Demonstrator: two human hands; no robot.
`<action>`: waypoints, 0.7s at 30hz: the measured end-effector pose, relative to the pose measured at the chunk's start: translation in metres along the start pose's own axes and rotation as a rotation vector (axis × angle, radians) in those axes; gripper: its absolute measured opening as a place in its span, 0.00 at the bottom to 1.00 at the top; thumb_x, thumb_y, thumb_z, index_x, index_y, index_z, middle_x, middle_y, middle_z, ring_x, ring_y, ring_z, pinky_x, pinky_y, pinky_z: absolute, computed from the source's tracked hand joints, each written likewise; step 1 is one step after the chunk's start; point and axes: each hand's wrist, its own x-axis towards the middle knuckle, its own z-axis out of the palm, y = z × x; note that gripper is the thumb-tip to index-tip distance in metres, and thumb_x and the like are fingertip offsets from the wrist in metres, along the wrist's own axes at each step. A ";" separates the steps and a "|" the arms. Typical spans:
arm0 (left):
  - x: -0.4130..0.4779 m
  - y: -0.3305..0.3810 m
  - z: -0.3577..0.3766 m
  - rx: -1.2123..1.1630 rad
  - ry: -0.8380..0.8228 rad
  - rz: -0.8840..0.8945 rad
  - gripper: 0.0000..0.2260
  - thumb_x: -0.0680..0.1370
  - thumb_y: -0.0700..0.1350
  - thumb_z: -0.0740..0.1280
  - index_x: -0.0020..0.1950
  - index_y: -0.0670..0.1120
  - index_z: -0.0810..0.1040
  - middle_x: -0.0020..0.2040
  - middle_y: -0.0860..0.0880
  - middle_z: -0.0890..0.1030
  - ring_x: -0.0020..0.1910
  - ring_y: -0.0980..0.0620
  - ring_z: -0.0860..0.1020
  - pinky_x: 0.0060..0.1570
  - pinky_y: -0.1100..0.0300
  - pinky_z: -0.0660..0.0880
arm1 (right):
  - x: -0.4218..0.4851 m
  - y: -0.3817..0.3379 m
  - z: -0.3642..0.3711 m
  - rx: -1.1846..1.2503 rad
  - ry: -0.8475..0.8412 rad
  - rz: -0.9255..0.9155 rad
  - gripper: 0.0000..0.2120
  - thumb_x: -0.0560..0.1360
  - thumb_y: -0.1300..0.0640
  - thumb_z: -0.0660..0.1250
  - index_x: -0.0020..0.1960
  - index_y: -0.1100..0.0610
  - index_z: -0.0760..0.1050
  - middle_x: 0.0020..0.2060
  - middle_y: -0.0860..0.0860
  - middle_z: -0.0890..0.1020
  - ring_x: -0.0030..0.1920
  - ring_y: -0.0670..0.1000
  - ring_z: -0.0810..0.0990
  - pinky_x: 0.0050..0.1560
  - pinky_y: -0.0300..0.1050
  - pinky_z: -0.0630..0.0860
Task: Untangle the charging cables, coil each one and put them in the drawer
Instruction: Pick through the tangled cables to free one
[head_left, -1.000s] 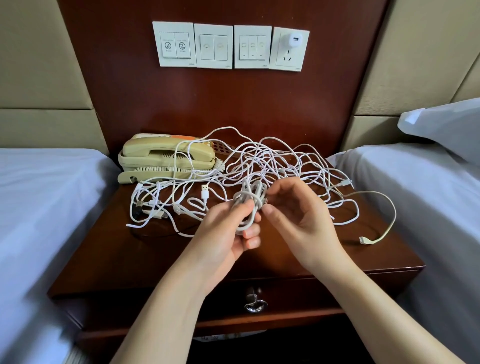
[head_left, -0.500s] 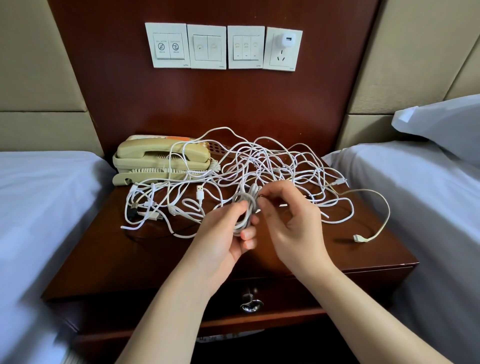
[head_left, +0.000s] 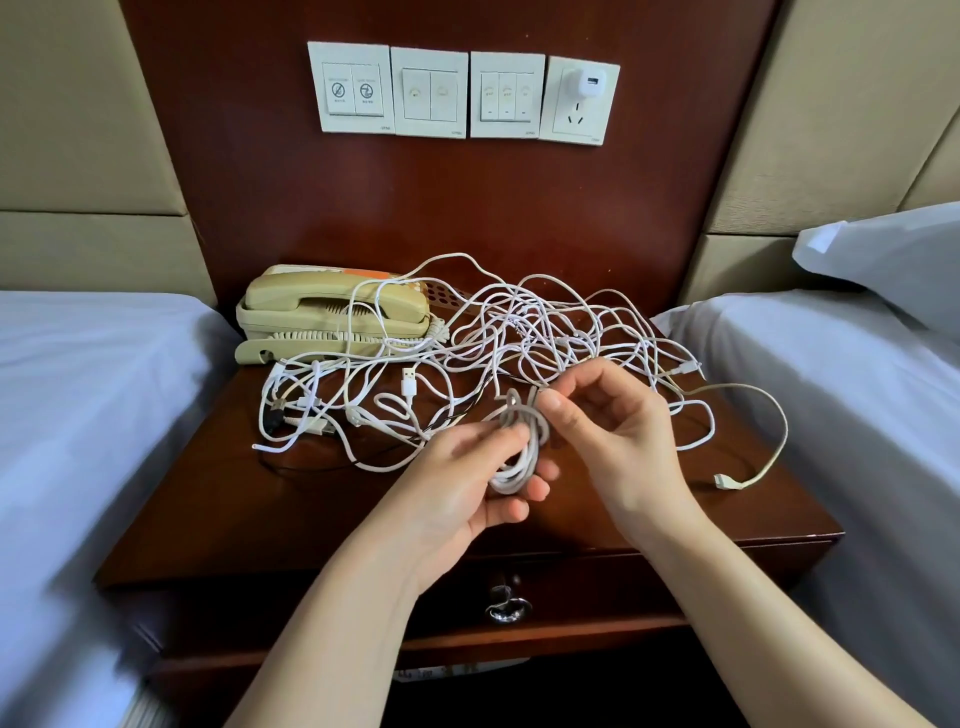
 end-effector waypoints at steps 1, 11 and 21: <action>0.000 0.000 0.000 0.007 0.005 0.004 0.08 0.79 0.42 0.62 0.46 0.41 0.79 0.32 0.46 0.80 0.28 0.56 0.76 0.24 0.67 0.70 | 0.000 0.000 0.000 -0.003 0.003 -0.002 0.06 0.69 0.60 0.69 0.40 0.63 0.73 0.31 0.47 0.79 0.33 0.42 0.77 0.37 0.33 0.74; 0.005 -0.008 0.000 0.048 0.161 0.083 0.09 0.79 0.41 0.63 0.43 0.42 0.80 0.29 0.48 0.81 0.29 0.54 0.81 0.28 0.66 0.76 | -0.004 0.004 0.003 -0.377 -0.082 -0.086 0.08 0.73 0.60 0.69 0.40 0.48 0.76 0.36 0.44 0.81 0.39 0.45 0.80 0.41 0.37 0.75; 0.007 -0.013 0.003 0.261 0.168 0.239 0.12 0.81 0.40 0.56 0.43 0.43 0.76 0.31 0.49 0.70 0.24 0.56 0.66 0.24 0.61 0.69 | -0.004 -0.004 0.008 -0.269 -0.111 0.080 0.08 0.74 0.62 0.69 0.38 0.55 0.75 0.31 0.48 0.80 0.32 0.48 0.80 0.35 0.39 0.75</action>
